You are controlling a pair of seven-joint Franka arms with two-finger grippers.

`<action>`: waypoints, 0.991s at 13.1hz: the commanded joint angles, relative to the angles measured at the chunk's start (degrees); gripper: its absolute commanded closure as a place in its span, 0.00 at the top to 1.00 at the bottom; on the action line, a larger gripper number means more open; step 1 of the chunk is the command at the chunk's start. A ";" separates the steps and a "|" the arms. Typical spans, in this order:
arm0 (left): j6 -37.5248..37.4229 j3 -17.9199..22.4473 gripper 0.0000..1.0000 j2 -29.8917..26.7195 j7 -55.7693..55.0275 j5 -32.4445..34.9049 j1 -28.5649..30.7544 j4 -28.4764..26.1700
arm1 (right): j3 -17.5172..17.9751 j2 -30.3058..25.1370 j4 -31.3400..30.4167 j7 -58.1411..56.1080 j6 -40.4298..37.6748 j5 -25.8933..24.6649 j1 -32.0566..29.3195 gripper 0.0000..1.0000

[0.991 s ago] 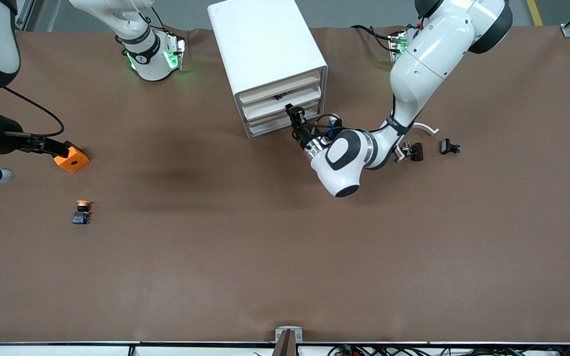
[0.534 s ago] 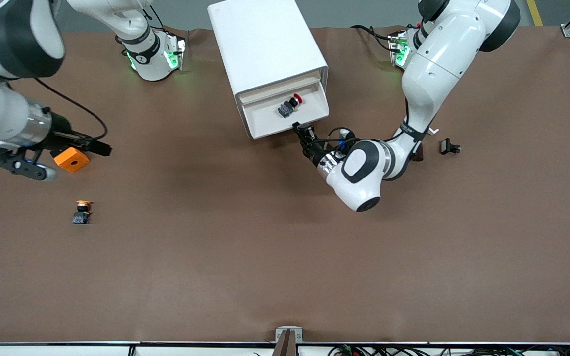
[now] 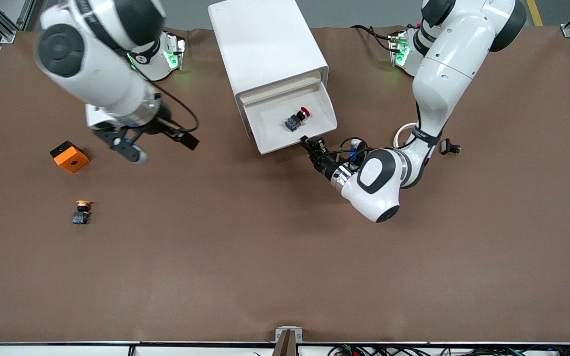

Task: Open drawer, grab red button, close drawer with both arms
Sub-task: 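Reach the right gripper into the open drawer while the left gripper withdraws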

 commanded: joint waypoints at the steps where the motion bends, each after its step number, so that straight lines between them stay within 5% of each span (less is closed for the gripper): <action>1: 0.96 0.87 1.00 0.17 0.90 0.81 0.21 2.21 | -0.84 4.14 3.07 9.11 0.38 0.44 6.87 1.00; 7: 0.52 1.14 1.00 -1.32 0.82 11.25 1.79 7.66 | -0.84 12.93 7.39 27.66 6.17 -2.89 19.18 1.00; 13: 0.69 1.40 1.00 -2.73 0.99 24.60 6.80 11.00 | -0.93 18.21 7.39 32.87 10.39 -2.99 24.12 1.00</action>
